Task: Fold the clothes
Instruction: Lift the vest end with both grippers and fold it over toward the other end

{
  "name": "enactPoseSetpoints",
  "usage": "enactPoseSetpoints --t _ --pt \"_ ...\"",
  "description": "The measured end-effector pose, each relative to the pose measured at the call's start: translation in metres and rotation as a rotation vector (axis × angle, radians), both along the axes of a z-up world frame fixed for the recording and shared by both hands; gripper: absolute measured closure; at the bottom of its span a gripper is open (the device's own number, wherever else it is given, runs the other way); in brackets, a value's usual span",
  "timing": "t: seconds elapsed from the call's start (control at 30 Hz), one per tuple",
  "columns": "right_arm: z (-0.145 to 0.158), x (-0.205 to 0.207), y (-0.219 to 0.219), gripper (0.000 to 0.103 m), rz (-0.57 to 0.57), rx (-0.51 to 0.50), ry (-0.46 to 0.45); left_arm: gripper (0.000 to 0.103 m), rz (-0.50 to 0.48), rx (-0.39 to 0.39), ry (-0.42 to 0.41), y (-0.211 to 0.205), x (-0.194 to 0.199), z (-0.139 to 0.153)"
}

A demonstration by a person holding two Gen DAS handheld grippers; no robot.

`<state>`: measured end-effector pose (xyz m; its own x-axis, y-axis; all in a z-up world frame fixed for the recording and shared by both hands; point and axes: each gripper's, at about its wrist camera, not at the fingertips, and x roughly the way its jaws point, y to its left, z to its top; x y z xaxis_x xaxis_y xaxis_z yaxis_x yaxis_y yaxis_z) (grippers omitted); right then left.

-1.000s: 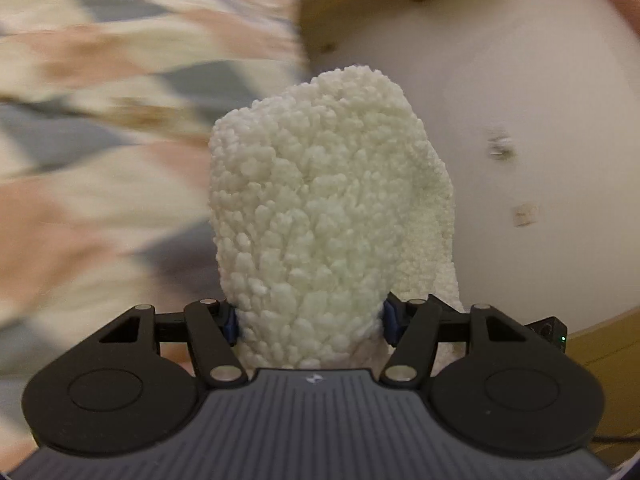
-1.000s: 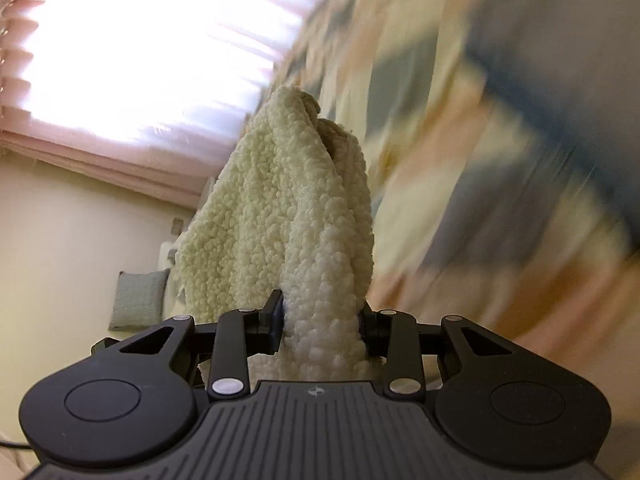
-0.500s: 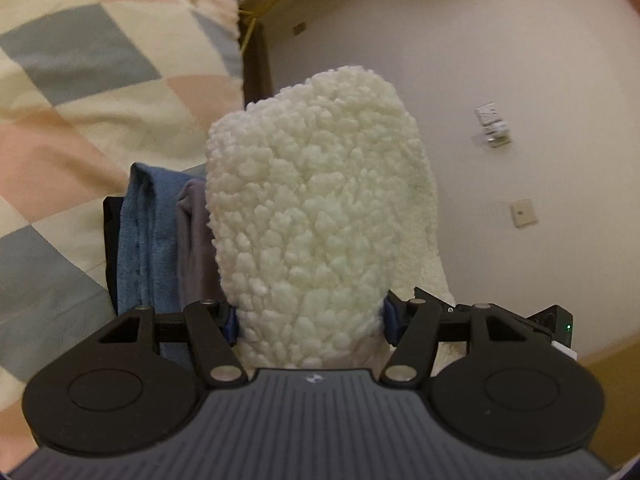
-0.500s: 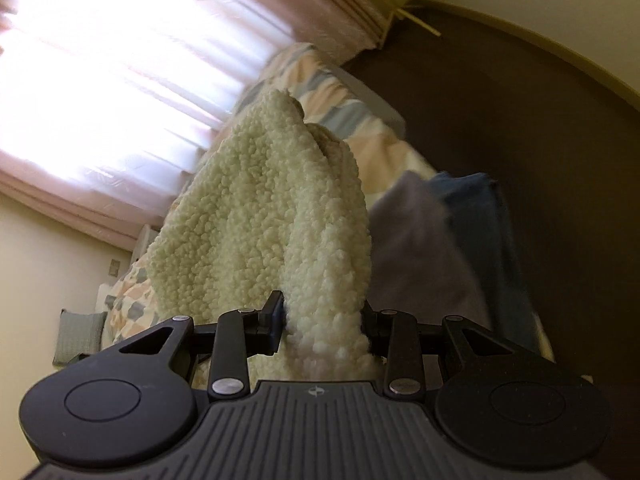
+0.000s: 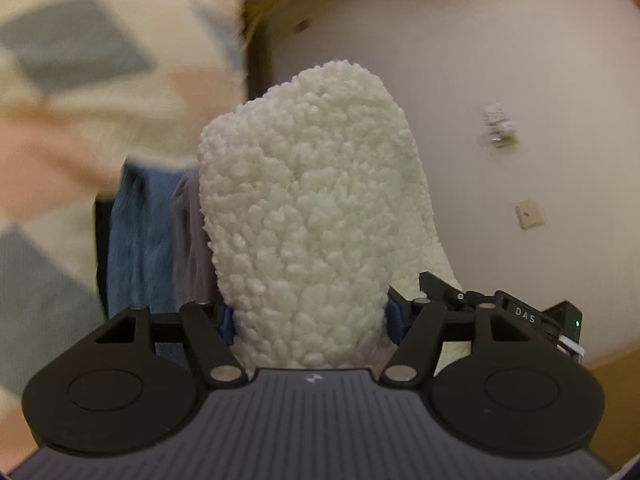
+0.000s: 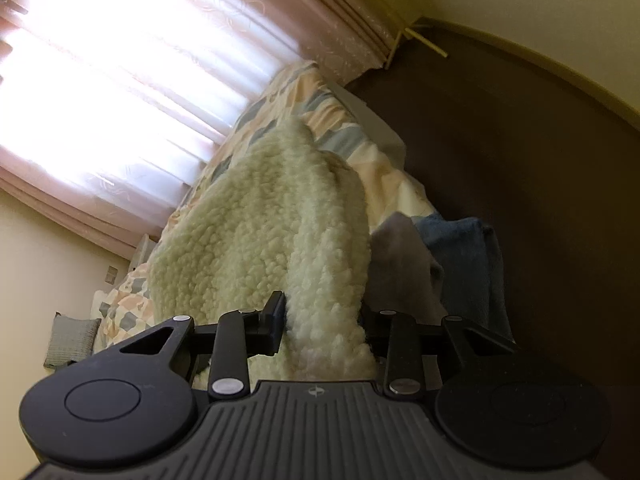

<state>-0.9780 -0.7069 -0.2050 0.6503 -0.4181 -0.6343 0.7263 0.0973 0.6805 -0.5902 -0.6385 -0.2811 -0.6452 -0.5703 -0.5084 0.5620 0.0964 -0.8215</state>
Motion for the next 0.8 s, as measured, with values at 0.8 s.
enactPoseSetpoints --t 0.8 --pt "0.008 0.031 0.045 0.045 -0.221 -0.337 0.383 0.071 -0.113 -0.423 -0.547 0.023 0.017 0.115"
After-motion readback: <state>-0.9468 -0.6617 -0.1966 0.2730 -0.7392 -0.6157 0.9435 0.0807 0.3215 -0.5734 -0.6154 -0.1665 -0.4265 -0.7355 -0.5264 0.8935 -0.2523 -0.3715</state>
